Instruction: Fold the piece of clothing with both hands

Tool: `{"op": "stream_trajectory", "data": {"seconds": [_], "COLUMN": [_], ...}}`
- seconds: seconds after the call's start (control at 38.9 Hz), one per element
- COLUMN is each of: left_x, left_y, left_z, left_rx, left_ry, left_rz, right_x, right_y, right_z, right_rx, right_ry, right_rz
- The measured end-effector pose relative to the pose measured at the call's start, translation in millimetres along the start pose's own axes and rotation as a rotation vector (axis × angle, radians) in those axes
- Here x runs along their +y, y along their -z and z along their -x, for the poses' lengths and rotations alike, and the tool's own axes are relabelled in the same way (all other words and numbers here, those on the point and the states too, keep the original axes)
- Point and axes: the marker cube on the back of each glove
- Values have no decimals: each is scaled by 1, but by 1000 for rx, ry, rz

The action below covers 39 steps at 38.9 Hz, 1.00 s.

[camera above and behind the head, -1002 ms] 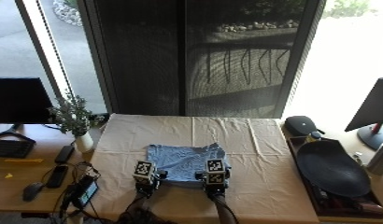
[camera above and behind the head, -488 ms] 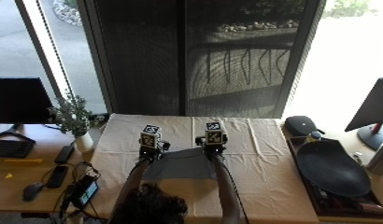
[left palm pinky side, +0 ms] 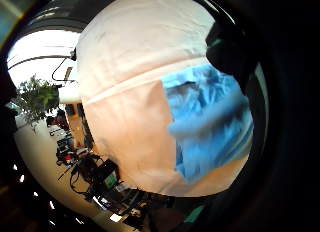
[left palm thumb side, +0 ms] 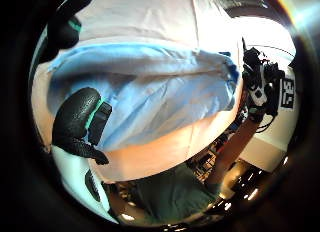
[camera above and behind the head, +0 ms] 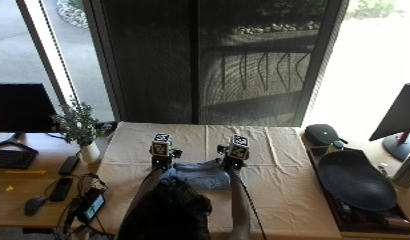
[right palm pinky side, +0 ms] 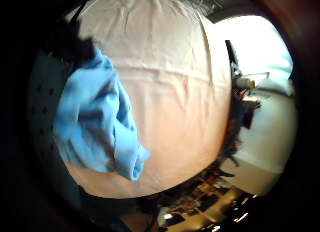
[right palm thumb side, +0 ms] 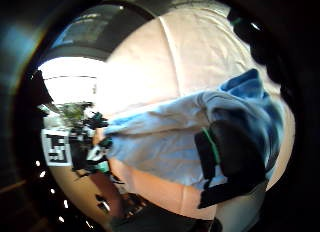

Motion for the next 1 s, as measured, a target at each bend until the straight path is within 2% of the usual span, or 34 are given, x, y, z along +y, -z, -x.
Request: {"op": "stream_trajectory", "data": {"seconds": [0.05,0.1,0.15,0.21,0.28,0.33,0.39,0.46,0.51,0.57,0.69,0.85,0.9,1.0], "left_x": [1,11,25,33,24,12,10,18,22,24,24,21,21,24], "left_y": [2,2,-3,-14,-32,-46,-63,-89,-98,-100,-99,-99,-99,-100], "left_z": [-3,-12,-16,-9,-8,-9,-8,-9,-8,-10,-19,-18,-16,-9], "left_rx": [3,69,106,37,3,7,15,49,64,103,179,164,148,107], "left_ry": [-8,-42,-59,-27,-25,-46,-55,-51,-43,-55,-95,-81,-72,-53], "left_rz": [-31,-52,-59,-77,-166,-216,-176,-65,-33,-36,-44,-49,-48,2], "right_x": [-4,7,33,60,84,85,79,65,65,75,102,109,100,60], "right_y": [-2,-6,-15,-29,-53,-65,-72,-73,-72,-69,-75,-74,-71,-60], "right_z": [-28,-47,-59,-68,-76,-79,-78,-75,-75,-74,-62,-54,-52,-56], "right_rx": [-34,-62,-73,-58,-34,-23,-31,-35,1,39,33,41,24,-48], "right_ry": [-123,-236,-318,-374,-403,-403,-398,-402,-420,-444,-478,-438,-423,-463], "right_rz": [-160,-240,-212,-114,19,27,-45,-223,-263,-219,95,204,146,-118]}}
